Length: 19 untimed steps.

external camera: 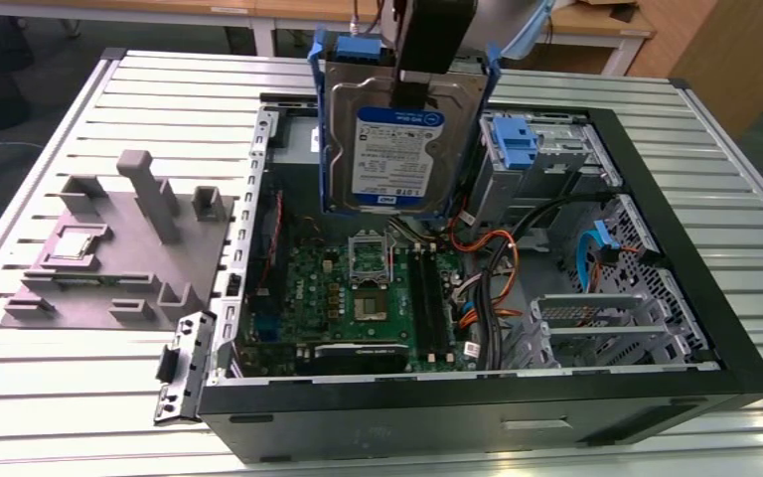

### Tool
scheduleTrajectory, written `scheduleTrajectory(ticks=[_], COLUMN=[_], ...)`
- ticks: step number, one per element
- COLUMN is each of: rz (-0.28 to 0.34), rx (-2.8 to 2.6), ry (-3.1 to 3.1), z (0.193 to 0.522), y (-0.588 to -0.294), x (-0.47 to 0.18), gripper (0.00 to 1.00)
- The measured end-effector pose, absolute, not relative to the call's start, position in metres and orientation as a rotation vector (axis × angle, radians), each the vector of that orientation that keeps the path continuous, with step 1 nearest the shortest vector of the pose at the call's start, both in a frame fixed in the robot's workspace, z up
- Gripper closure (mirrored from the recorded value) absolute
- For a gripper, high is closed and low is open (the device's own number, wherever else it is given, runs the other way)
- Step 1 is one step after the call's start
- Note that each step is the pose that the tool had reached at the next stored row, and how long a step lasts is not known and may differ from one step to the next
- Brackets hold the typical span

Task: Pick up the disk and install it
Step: 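Pick up the disk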

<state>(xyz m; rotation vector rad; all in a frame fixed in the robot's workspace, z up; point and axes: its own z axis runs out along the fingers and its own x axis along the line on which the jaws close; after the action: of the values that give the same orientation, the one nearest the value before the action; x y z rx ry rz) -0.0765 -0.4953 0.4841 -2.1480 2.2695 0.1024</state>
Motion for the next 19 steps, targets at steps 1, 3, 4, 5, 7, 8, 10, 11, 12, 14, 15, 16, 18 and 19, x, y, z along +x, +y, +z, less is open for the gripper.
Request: scheduleTrajectory(ticks=[1,3,4,5,7,8,10,11,12,14,15,16,18,19], rz=[0.103,0.102,0.102,0.102,0.102,0.102,0.102,0.102,0.102,0.102,0.102,0.102,0.102,0.102], rx=[-2.148,-2.148,-2.148,-2.148,-2.148,-2.148,-2.148,-2.148,-2.148,-2.148,-2.148,-2.148,-2.148,-2.148], ry=[2.269,2.269,2.27,2.27,2.269,2.27,2.27,2.27,2.27,2.27,2.27,2.27,2.27,2.27], z=[0.484,0.484,0.484,0.484,0.484,0.484,0.484,0.484,0.484,0.484,0.484,0.484,0.484,0.484], y=[-0.497,-0.502,-0.504,-0.506,-0.51,-0.512,-0.516,-0.517,-0.519,-0.52,-0.52,-0.52,-0.52,-0.52], x=[-0.077,-0.076,-0.076,-0.076,-0.076,-0.076,-0.076,-0.076,-0.076,-0.076,-0.076,-0.076,-0.076,-0.076], gripper=[0.65,0.65,0.65,0.65,0.65,0.65,0.65,0.65,0.65,0.65,0.65,0.65,0.65,0.65])
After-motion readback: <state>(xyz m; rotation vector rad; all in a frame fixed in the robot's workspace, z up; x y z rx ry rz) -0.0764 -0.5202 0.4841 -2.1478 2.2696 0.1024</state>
